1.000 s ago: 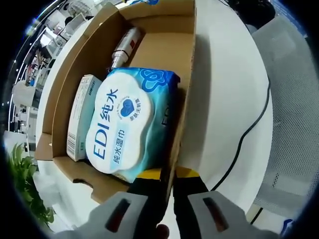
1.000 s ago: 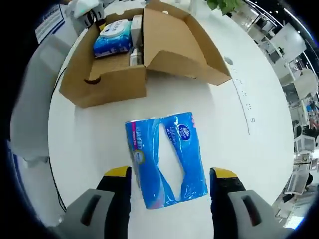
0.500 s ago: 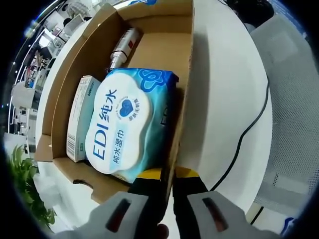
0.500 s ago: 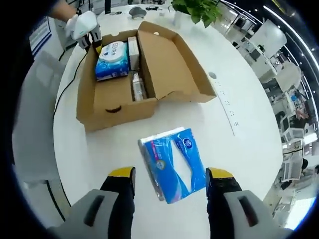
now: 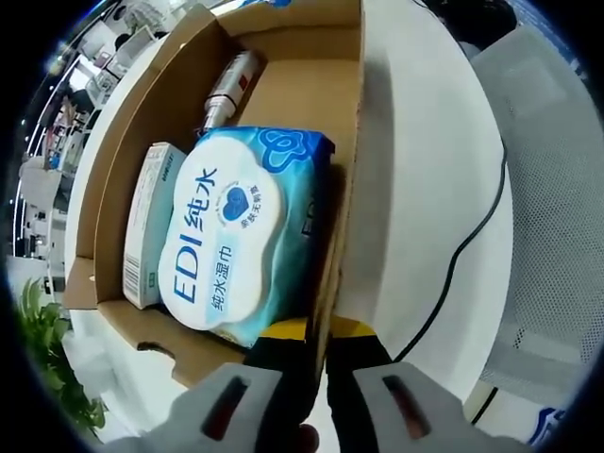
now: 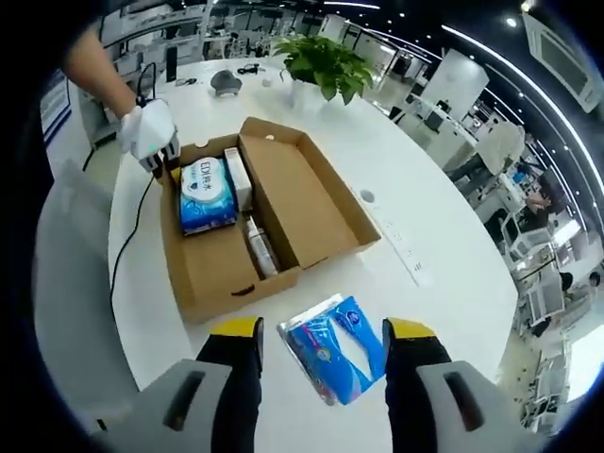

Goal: Operate the shoe box by opening the lid, removing the specified soft item, and placing it in the target area until the item is outside and the box remains undamaged.

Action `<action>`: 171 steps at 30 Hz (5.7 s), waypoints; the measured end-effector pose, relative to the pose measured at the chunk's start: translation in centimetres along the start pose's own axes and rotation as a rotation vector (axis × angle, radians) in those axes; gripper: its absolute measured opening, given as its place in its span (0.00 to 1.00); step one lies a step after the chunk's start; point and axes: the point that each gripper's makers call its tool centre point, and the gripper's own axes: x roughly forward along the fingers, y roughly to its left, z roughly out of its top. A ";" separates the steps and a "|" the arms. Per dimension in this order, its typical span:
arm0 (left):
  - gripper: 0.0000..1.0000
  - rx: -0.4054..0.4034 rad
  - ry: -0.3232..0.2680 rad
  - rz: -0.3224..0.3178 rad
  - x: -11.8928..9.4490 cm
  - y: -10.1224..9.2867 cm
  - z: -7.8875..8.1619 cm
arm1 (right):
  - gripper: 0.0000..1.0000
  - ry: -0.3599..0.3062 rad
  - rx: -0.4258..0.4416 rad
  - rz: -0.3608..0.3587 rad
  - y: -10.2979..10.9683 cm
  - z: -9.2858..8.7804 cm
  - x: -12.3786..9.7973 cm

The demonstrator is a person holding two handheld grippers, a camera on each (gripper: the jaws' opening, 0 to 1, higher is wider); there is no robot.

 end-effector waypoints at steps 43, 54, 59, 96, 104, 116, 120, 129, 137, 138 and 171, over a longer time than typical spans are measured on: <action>0.04 0.027 -0.016 0.015 0.0 0.2 -0.3 | 0.84 -0.378 0.553 -0.118 6.8 7.9 -3.3; 0.04 0.024 -0.018 0.016 0.1 0.2 -0.3 | 0.57 -0.267 0.398 -0.221 6.8 7.3 -2.6; 0.04 0.026 -0.022 0.015 0.1 0.2 -0.3 | 0.63 -0.328 0.437 -0.245 6.8 8.7 -2.9; 0.03 0.030 -0.004 0.001 0.6 -0.2 -0.6 | 0.44 -0.084 0.146 -0.200 9.3 6.2 2.7; 0.03 0.018 -0.004 0.005 0.6 -0.1 -0.6 | 0.40 -0.083 0.128 -0.148 10.5 5.4 4.4; 0.03 0.036 -0.007 0.009 0.4 0.2 -0.7 | 0.35 -0.033 -0.019 -0.143 9.5 5.7 7.0; 0.03 0.045 -0.010 0.013 0.3 0.3 -0.7 | 0.35 0.013 -0.062 -0.129 9.2 5.1 8.6; 0.03 0.043 -0.017 0.005 0.2 0.3 -0.8 | 0.36 0.069 -0.146 -0.101 8.8 4.3 11.4; 0.03 0.029 -0.006 0.009 0.2 0.4 -0.9 | 0.34 0.073 -0.135 -0.093 9.6 4.2 12.2; 0.03 0.029 -0.001 0.004 0.2 0.4 -0.9 | 0.34 0.080 -0.144 -0.091 9.6 4.0 12.2; 0.03 0.036 -0.003 -0.006 0.1 0.1 -0.9 | 0.33 0.165 -0.263 -0.040 8.7 2.7 17.9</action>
